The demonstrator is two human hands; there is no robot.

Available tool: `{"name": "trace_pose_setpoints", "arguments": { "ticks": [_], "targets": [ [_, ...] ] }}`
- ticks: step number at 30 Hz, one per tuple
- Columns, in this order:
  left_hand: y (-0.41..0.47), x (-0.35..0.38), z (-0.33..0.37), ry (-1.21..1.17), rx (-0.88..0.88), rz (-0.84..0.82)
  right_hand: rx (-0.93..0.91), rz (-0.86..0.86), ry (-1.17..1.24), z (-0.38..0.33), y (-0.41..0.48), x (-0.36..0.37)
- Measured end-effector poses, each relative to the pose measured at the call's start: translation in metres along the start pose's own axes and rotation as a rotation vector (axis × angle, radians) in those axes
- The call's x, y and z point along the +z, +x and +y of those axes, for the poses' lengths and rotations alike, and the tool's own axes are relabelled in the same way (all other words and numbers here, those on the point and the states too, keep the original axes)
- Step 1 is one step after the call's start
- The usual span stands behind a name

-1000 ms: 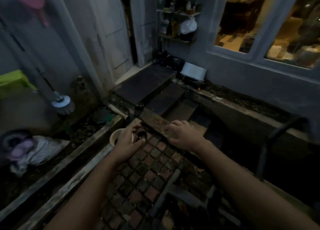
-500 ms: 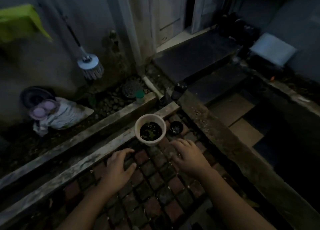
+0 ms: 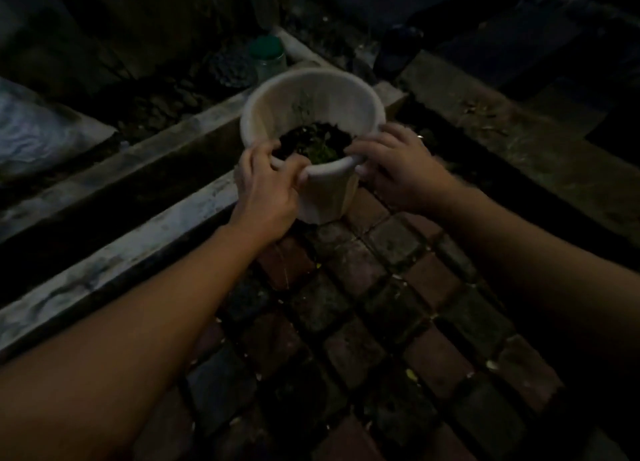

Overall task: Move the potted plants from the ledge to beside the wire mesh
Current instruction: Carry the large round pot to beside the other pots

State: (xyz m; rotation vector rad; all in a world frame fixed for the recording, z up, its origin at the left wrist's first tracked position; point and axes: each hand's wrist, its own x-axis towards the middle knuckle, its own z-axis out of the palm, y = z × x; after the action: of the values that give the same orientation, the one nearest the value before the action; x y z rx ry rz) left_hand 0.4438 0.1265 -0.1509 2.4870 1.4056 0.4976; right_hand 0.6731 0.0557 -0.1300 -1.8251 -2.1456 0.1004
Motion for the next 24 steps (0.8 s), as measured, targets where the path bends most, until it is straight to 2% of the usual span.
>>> {"name": "trace_pose_setpoints", "arguments": {
  "ticks": [4,7,10,12,16,20,24],
  "targets": [
    [0.008,0.004,-0.037,-0.126,0.118,0.145,-0.141,0.217,-0.056,-0.010,0.020,0.022],
    [0.009,-0.002,-0.058,-0.279,0.123,0.200,-0.183,0.186,-0.085,-0.036,0.022,0.026],
    [0.002,0.001,-0.066,-0.495,-0.024,0.200,-0.086,0.159,-0.132,-0.064,0.019,0.034],
    [-0.009,0.008,-0.067,-0.589,-0.147,0.176,-0.044,0.138,-0.151,-0.079,0.026,0.036],
    [-0.044,0.027,-0.067,-0.657,-0.245,0.081,-0.026,0.164,-0.239,-0.101,0.023,0.050],
    [-0.075,0.047,-0.071,-0.604,-0.238,-0.065,0.040,0.285,-0.244,-0.122,0.008,0.059],
    [-0.089,0.050,-0.067,-0.661,-0.221,-0.083,0.125,0.271,-0.204,-0.136,0.002,0.053]
  ]
}}
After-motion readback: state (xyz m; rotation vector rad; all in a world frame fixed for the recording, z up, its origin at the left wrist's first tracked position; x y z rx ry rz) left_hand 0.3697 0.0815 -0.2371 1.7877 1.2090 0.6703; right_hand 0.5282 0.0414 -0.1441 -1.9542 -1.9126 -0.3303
